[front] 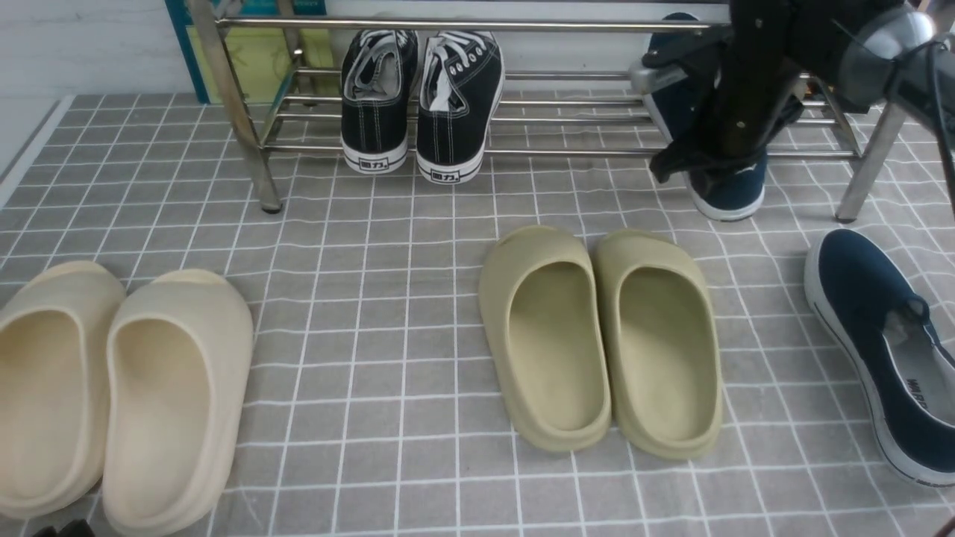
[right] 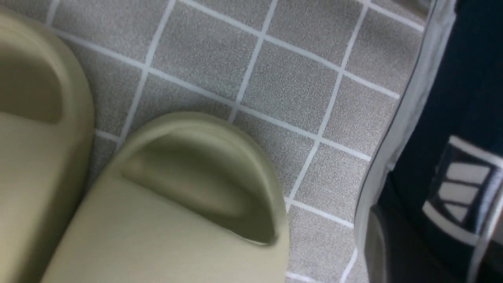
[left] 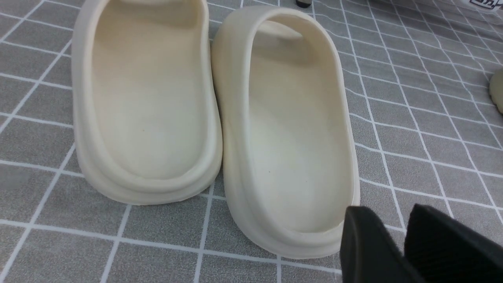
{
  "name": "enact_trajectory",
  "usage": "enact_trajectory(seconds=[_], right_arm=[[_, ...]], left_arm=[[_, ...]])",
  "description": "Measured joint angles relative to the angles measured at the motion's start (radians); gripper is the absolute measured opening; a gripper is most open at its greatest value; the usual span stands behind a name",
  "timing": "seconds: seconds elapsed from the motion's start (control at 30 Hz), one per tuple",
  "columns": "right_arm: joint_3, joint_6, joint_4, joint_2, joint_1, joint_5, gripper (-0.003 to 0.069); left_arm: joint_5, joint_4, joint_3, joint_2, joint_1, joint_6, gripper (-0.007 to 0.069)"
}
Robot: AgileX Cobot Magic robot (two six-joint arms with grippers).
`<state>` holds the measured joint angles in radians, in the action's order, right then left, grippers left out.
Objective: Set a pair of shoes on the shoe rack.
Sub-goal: Use the right arm to put a shoe into the shoe rack
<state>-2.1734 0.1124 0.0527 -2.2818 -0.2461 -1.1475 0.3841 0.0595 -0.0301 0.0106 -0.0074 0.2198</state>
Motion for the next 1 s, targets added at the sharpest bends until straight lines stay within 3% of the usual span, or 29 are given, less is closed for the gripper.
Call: enact_trajectory(seconds=[0.1, 0.2, 0.27, 0.47, 0.6, 0.73, 0.87, 1.0], right_arm=[[-0.004, 0.000, 0.000, 0.001, 0.002, 0.011, 0.0199], [-0.043, 0.000, 0.005, 0.007, 0.003, -0.008, 0.0348], [-0.068, 0.000, 0.005, 0.018, 0.003, -0.049, 0.0395], [-0.098, 0.000, -0.022, 0.138, 0.003, -0.097, 0.0435], [-0.058, 0.007, -0.066, 0.225, 0.003, -0.098, 0.0388], [0.109, 0.027, -0.076, 0.326, 0.004, -0.098, 0.0248], [0.369, 0.028, -0.026, 0.368, 0.008, -0.069, 0.0052], [0.481, 0.022, -0.009, 0.346, 0.016, 0.082, -0.0003]], left_arm=[[0.000, 0.000, 0.000, 0.000, 0.000, 0.001, 0.0177], [0.000, 0.000, 0.000, 0.000, 0.000, 0.001, 0.0183], [0.000, 0.000, 0.000, 0.000, 0.000, 0.001, 0.0183], [0.000, 0.000, 0.000, 0.000, 0.000, 0.001, 0.0186], [0.000, 0.000, 0.000, 0.000, 0.000, 0.001, 0.0186], [0.000, 0.000, 0.000, 0.000, 0.000, 0.001, 0.0190], [0.000, 0.000, 0.000, 0.000, 0.000, 0.001, 0.0192], [0.000, 0.000, 0.000, 0.000, 0.000, 0.001, 0.0193]])
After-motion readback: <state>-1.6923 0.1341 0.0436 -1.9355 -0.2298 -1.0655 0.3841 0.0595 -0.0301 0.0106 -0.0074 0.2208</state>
